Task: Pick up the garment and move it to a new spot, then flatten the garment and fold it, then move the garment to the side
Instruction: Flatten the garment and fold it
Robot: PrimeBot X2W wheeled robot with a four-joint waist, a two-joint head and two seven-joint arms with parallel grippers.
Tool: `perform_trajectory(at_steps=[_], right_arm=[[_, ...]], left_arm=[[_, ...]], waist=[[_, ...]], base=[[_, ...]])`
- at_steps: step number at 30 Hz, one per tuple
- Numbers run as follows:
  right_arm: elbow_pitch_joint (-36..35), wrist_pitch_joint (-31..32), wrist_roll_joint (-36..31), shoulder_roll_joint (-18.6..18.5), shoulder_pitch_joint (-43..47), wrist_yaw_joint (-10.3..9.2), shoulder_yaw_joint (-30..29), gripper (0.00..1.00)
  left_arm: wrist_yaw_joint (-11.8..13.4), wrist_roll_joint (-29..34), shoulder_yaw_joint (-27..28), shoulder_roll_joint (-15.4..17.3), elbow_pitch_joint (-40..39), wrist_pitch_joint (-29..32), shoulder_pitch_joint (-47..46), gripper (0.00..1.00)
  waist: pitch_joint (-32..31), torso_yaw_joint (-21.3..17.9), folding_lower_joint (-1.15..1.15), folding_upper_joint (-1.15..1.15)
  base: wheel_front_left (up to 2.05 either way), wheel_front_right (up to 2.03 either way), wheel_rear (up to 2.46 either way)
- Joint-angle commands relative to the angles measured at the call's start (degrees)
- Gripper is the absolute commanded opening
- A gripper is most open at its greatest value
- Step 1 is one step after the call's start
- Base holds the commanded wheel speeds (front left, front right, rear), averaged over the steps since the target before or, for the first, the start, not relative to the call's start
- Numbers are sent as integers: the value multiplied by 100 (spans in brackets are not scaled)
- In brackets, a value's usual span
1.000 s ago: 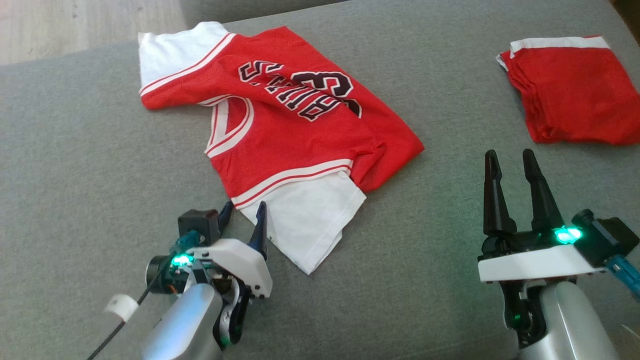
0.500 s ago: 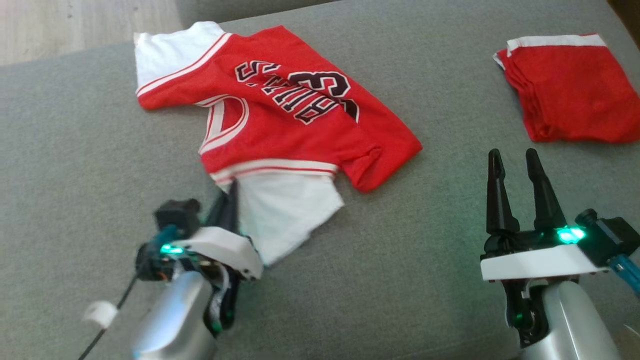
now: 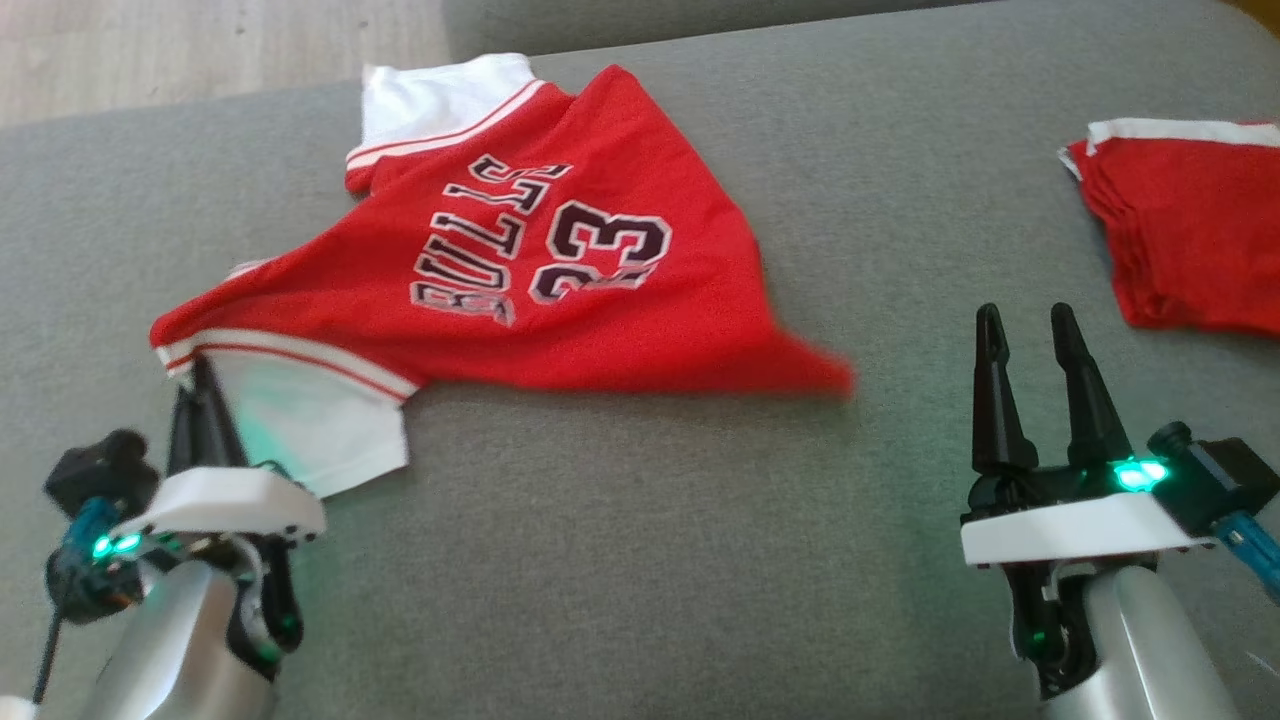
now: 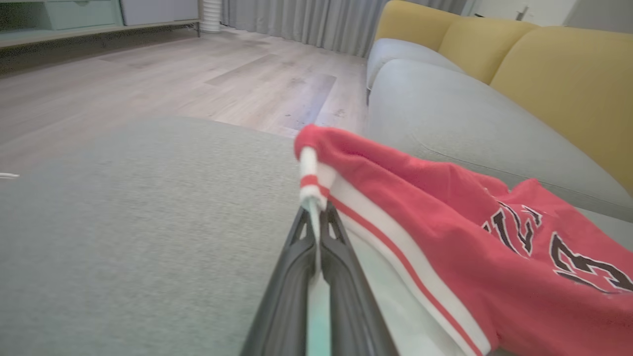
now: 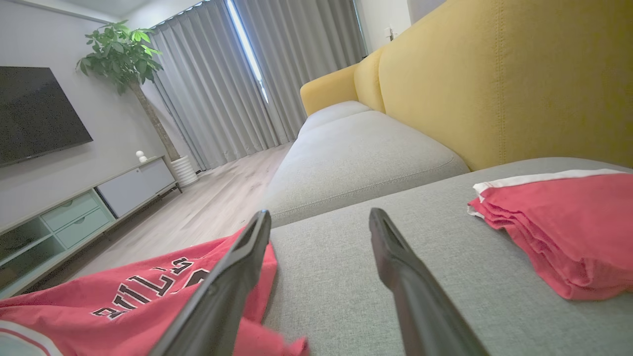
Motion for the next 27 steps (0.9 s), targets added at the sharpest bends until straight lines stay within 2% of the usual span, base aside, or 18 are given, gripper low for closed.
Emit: perform_trajectory(at_steps=[1,11,12,13,14,22,27], right_arm=[[-149,-37,-68,-22,-108,-4,134,100],[-82,-37,-107,-22,-115,-4,201,100],[-70,-37,-108,-22,-115,-4,203,100],[-56,-37,-109,-22,-114,-4,201,100],[-43,-37,-107,-22,-113,-4,197,100],[-116,-37,-145,-22,-122,-4,74,100],[-168,-37,-192,-22,-96,-4,11,100]], left_arm=[[58,-63,277,223,-168,-72,-109,0],[245,-100,406,315,-129,-90,62,0],[248,-79,377,316,-126,-86,70,4],[250,-36,322,318,-128,-74,74,84],[244,-1,258,316,-128,-31,77,100],[9,425,-188,257,-758,-141,0,100],[-28,748,-448,163,-1368,-189,6,100]], waist=[[-12,63,0,0],[-34,144,0,0],[-44,146,0,0],[-57,147,0,0],[-74,150,0,0],[-263,210,0,0],[-385,291,0,0]], base=[[0,0,0],[0,0,0],[0,0,0],[0,0,0],[0,0,0],[0,0,0],[0,0,0]])
